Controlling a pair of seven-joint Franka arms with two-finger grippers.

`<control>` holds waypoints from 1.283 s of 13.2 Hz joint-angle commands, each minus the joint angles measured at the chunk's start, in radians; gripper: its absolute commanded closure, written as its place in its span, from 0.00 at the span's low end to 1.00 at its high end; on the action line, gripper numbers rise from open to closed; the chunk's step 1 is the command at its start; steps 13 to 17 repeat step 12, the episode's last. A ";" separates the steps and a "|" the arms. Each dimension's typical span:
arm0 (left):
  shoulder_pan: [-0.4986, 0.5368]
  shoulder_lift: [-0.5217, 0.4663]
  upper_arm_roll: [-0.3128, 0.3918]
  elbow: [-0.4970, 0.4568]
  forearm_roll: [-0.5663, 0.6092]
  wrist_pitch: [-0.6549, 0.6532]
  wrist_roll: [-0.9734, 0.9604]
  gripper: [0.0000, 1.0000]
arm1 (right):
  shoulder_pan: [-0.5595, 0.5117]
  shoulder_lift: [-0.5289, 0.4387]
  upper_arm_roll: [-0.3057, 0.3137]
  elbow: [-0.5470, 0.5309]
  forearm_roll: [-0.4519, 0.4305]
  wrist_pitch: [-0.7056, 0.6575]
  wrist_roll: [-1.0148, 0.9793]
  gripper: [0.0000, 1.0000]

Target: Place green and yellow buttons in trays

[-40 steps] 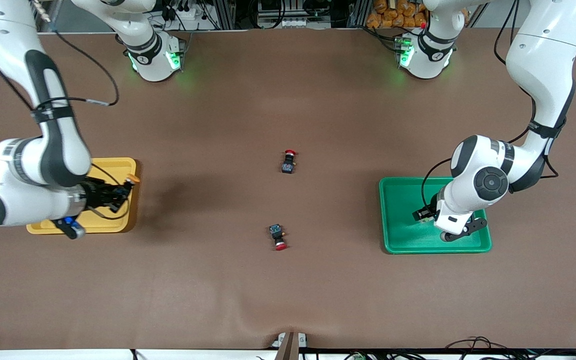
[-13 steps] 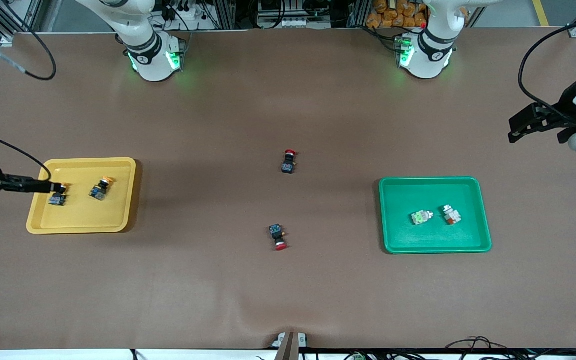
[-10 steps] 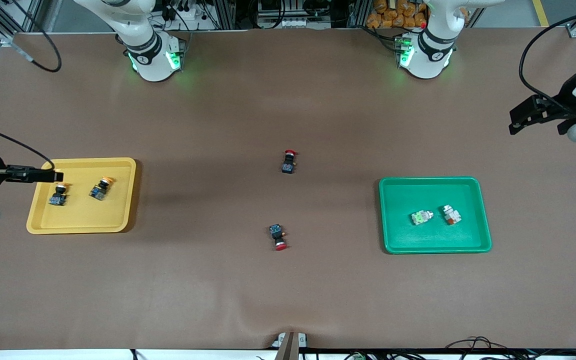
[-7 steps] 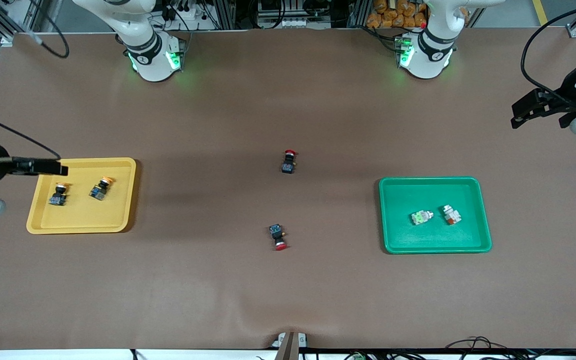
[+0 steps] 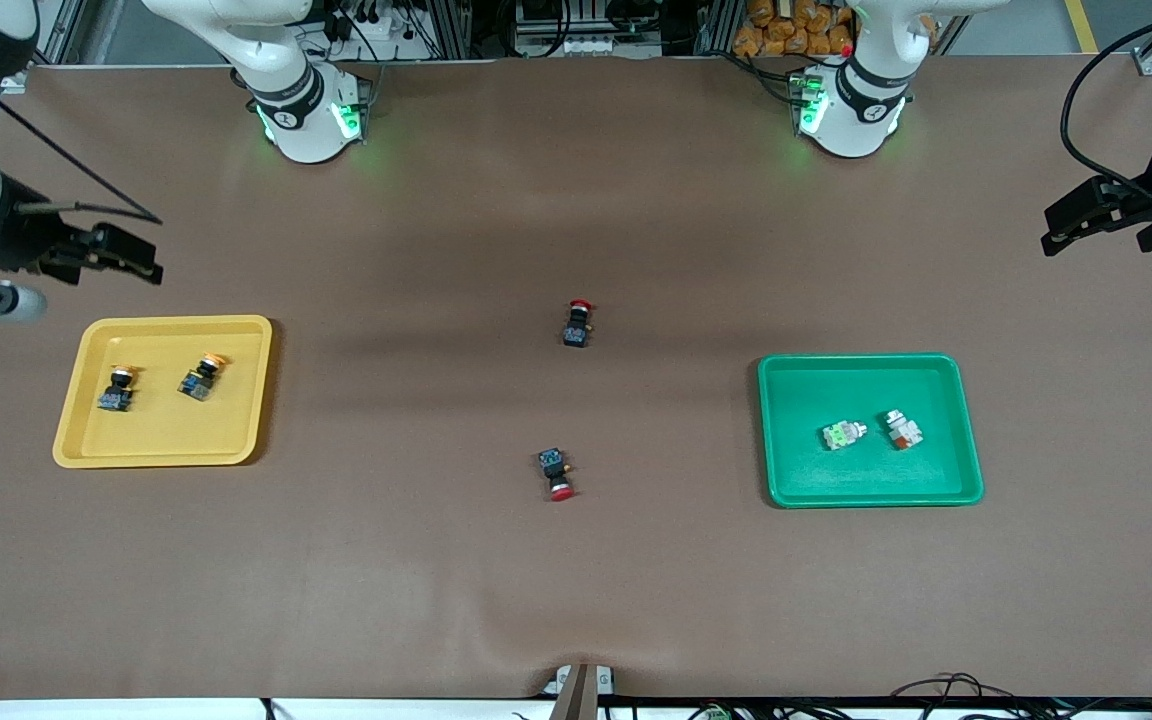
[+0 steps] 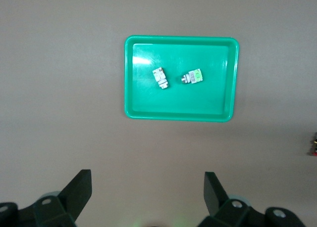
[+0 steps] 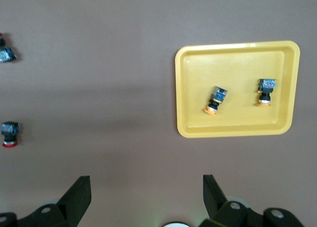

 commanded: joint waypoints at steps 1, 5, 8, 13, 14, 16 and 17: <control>0.002 -0.023 -0.005 -0.005 -0.015 -0.024 0.007 0.00 | -0.013 -0.072 -0.004 -0.047 -0.009 -0.003 -0.036 0.00; 0.001 -0.024 -0.025 0.000 -0.010 -0.028 0.001 0.00 | -0.013 -0.100 -0.001 -0.053 -0.009 0.007 -0.037 0.00; -0.004 -0.020 -0.025 0.025 -0.016 -0.057 0.004 0.00 | -0.008 -0.097 0.005 -0.046 -0.022 0.009 -0.037 0.00; 0.001 -0.018 -0.023 0.037 -0.016 -0.073 0.004 0.00 | -0.011 -0.088 0.005 -0.024 -0.058 0.039 -0.072 0.00; 0.001 -0.018 -0.023 0.037 -0.016 -0.073 0.004 0.00 | -0.011 -0.088 0.005 -0.024 -0.058 0.039 -0.072 0.00; 0.001 -0.018 -0.023 0.037 -0.016 -0.073 0.004 0.00 | -0.011 -0.088 0.005 -0.024 -0.058 0.039 -0.072 0.00; 0.001 -0.018 -0.023 0.037 -0.016 -0.073 0.004 0.00 | -0.011 -0.088 0.005 -0.024 -0.058 0.039 -0.072 0.00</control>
